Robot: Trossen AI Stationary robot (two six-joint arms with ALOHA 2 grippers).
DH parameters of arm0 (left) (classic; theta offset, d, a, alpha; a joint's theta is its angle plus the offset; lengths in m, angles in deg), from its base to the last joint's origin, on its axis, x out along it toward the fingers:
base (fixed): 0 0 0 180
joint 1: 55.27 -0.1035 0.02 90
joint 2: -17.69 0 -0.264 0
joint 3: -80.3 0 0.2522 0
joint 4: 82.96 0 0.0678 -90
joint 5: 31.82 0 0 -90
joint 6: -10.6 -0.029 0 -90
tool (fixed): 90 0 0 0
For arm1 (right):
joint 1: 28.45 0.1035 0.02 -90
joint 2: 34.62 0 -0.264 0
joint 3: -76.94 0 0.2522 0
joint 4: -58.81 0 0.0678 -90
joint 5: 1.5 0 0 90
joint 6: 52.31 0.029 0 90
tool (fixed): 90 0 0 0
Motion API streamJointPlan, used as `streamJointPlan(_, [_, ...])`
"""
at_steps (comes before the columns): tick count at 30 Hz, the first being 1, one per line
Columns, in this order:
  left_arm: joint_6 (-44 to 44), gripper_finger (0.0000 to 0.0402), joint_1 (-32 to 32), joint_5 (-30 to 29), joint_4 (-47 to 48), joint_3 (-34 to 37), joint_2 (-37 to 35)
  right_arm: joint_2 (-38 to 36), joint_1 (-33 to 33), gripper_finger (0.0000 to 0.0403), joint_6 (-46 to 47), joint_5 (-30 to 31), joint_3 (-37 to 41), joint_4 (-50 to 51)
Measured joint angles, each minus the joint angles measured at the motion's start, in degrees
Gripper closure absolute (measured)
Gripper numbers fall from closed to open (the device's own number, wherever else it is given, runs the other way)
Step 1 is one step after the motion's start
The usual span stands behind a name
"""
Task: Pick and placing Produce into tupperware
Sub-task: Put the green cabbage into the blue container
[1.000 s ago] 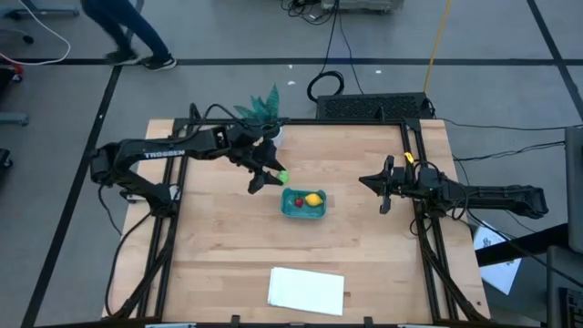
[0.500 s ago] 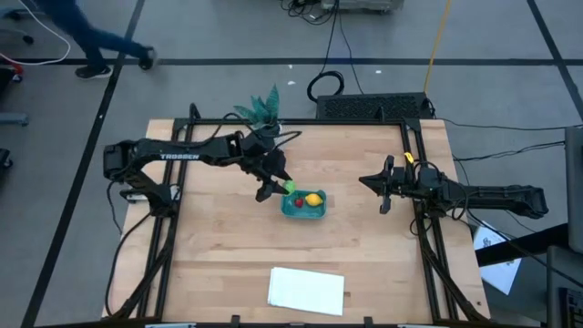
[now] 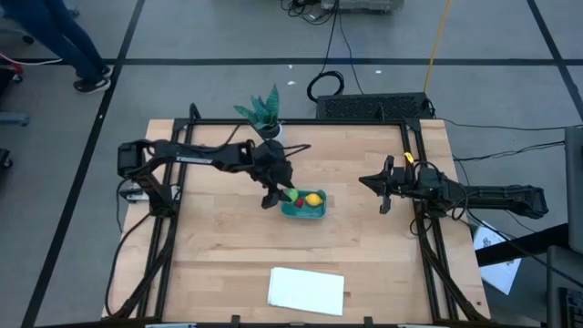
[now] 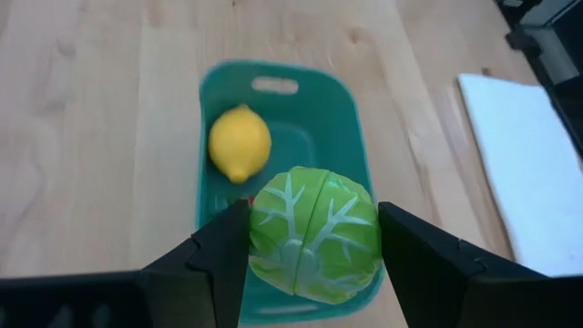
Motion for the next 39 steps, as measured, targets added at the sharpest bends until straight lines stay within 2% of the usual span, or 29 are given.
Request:
streamJointPlan(20, [0.39,0.0192,2.7,-0.33,-1.13,0.0,5.88,0.02,0.02,0.0403,0.02,0.0,0.0,0.25])
streamJointPlan(39, [-1.09,0.0192,3.45,-0.96,-0.68,0.03,8.21,0.03,0.01,0.0403,0.02,-0.01,0.0,0.04])
